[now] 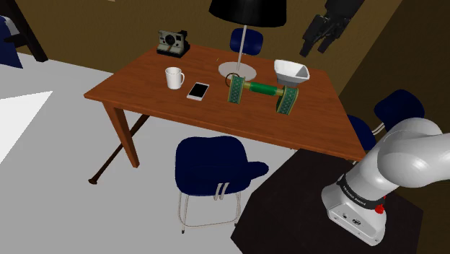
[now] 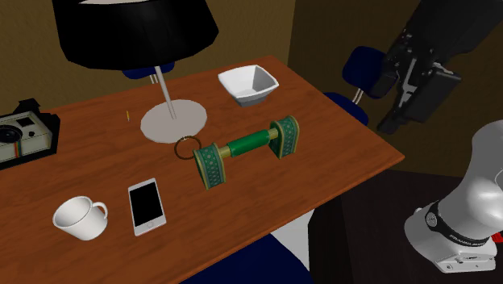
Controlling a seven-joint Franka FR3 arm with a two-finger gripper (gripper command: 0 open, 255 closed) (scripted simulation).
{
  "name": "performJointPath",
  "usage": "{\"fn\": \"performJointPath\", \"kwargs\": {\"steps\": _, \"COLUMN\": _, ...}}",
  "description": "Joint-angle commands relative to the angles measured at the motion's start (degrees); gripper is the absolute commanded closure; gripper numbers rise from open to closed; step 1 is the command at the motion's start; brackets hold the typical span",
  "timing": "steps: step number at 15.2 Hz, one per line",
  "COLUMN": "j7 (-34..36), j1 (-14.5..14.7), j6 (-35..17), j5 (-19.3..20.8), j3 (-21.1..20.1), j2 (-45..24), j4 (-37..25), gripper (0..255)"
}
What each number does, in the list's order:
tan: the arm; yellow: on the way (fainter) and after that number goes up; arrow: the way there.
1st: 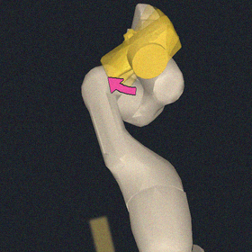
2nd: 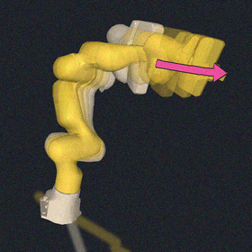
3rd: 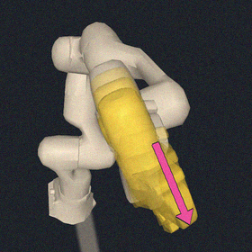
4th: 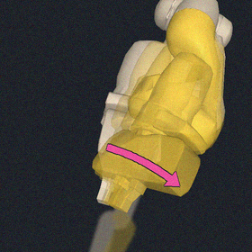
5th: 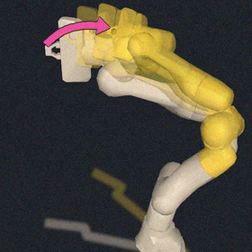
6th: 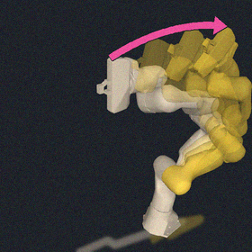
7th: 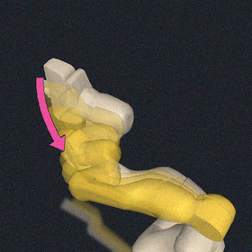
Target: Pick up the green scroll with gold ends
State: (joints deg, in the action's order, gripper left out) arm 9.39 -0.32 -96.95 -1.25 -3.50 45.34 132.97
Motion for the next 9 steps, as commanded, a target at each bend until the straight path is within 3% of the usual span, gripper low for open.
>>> {"fn": "performJointPath", "kwargs": {"steps": 1, "j7": 0.0, "j1": 0.0, "j6": 0.0, "j5": 0.0, "j3": 0.0, "j2": 0.0, "j4": 0.0, "gripper": 0}}
{"fn": "performJointPath", "kwargs": {"steps": 9, "j7": -15.21, "j1": 0.53, "j6": -10.73, "j5": 3.7, "j3": 8.23, "j2": -9.86, "j4": 2.9, "gripper": 0}}
